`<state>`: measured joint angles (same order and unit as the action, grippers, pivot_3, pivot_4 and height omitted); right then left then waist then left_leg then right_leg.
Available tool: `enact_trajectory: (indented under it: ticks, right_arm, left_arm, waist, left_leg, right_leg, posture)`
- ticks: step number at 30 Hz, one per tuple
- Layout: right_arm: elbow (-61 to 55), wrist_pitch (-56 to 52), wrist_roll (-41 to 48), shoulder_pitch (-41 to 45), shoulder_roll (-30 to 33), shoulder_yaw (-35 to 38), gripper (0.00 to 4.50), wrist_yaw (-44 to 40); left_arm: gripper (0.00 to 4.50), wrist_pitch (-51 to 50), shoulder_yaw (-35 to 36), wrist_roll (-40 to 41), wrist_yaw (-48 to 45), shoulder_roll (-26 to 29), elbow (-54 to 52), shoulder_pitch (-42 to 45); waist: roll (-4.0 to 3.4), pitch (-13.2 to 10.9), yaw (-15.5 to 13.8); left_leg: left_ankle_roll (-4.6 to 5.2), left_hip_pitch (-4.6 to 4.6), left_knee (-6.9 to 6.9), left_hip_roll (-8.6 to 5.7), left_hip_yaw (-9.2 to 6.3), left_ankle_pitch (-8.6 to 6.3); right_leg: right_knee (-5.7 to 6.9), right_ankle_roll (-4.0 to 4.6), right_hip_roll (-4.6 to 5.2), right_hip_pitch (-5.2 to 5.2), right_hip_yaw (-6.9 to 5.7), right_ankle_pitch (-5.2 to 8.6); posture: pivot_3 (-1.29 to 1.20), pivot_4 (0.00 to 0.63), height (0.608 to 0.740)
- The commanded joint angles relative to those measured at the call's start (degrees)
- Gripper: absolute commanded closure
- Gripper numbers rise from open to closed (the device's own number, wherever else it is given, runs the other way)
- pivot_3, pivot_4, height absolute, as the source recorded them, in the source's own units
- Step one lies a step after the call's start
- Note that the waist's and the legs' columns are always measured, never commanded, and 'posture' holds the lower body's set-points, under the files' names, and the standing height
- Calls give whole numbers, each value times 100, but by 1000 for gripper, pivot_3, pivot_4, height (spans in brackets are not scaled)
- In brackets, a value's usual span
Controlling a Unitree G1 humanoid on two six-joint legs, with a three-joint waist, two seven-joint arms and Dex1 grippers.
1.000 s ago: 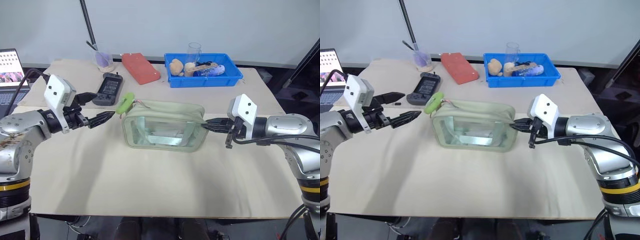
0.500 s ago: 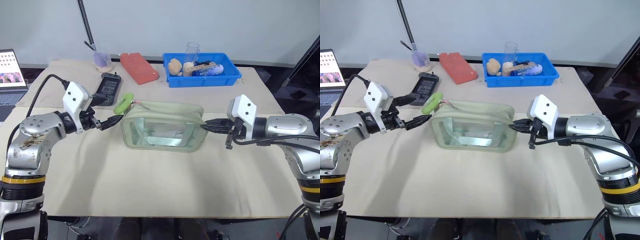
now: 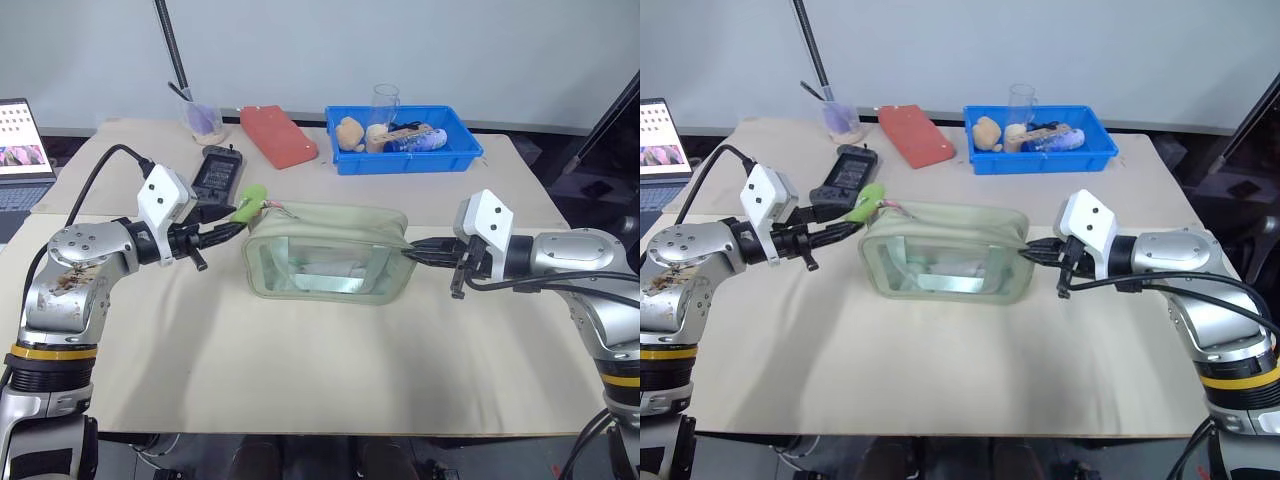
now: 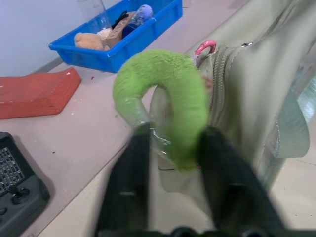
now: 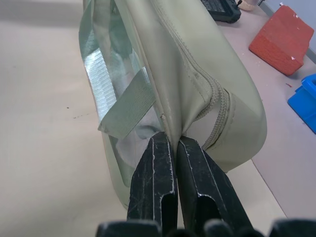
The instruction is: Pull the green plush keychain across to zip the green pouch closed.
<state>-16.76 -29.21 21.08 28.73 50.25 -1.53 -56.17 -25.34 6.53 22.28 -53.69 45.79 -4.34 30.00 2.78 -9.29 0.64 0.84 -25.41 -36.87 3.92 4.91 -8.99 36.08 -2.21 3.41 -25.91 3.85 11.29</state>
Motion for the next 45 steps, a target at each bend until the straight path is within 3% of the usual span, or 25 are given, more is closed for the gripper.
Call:
enact_trajectory:
  ticks: [1,7,15,19,25,26,32,38,41,45]
  right_arm:
    - [-88,19,-32,46,55,168,4500,38]
    - [-52,42,-64,90,9,124,4500,57]
    - [-88,35,-129,163,-89,65,4500,110]
    - [-99,32,-153,141,-100,89,4500,142]
    - [-105,26,-167,88,-111,100,4500,152]
    - [-83,35,-173,96,-109,99,4500,138]
    - [21,81,-208,202,-138,39,4500,89]
    - [22,69,-205,276,-171,-51,4500,9]
    - [71,104,-235,313,-142,-65,4500,-72]
    - [83,84,-244,395,-173,-66,4500,-89]
  left_arm:
    - [4428,60,105,26,-86,193,-256,287]
    - [4428,62,-350,-58,-286,190,-634,1184]
    - [4428,1118,-1335,-887,-784,-2,-304,1430]
    - [3108,1041,-1246,-707,-979,-16,-218,1504]
    - [118,793,-940,-589,-1161,298,-168,1660]
    - [50,641,-841,-503,-1239,433,-206,1656]
    - [50,-142,-449,-150,-1326,954,-506,1197]
    - [50,-159,-337,-97,-979,645,-873,85]
    - [910,-77,-306,-131,-861,511,-836,53]
    - [2929,-75,-361,-117,-839,484,-834,60]
  waist:
    - [0,0,2]
    - [0,0,-15]
    - [-2,1,10]
    - [-2,1,8]
    - [-2,1,16]
    - [-2,1,21]
    - [-3,1,19]
    - [-3,2,8]
    - [-2,1,0]
    - [-2,1,7]
  left_leg:
    - [0,-1,0,0,0,0]
    - [0,-8,-2,-3,-1,0]
    - [1,-7,-2,-2,-3,1]
    - [2,-8,-2,-2,-3,1]
    - [2,-9,-3,-2,-3,1]
    - [2,-9,-3,-2,-3,1]
    - [2,-9,-2,-1,-2,1]
    - [1,-8,-3,1,-1,1]
    - [1,-12,-4,1,-1,1]
    - [1,-11,-3,1,-1,1]
  right_leg:
    - [0,0,0,0,0,0]
    - [-1,-2,0,-3,0,0]
    - [2,-2,-6,-3,1,0]
    - [2,-2,-5,-5,1,0]
    - [2,-7,-4,-5,1,2]
    - [2,-7,-5,-5,1,2]
    - [3,-23,-4,-8,1,12]
    - [7,-26,-4,-9,1,15]
    - [6,-20,-3,-12,1,12]
    - [6,-20,-3,-12,1,12]
  posture:
    - [0,150,740]
    - [0,150,740]
    - [0,150,740]
    - [0,150,740]
    - [0,150,740]
    - [0,150,740]
    - [0,150,740]
    - [0,150,740]
    - [0,150,740]
    - [0,150,740]
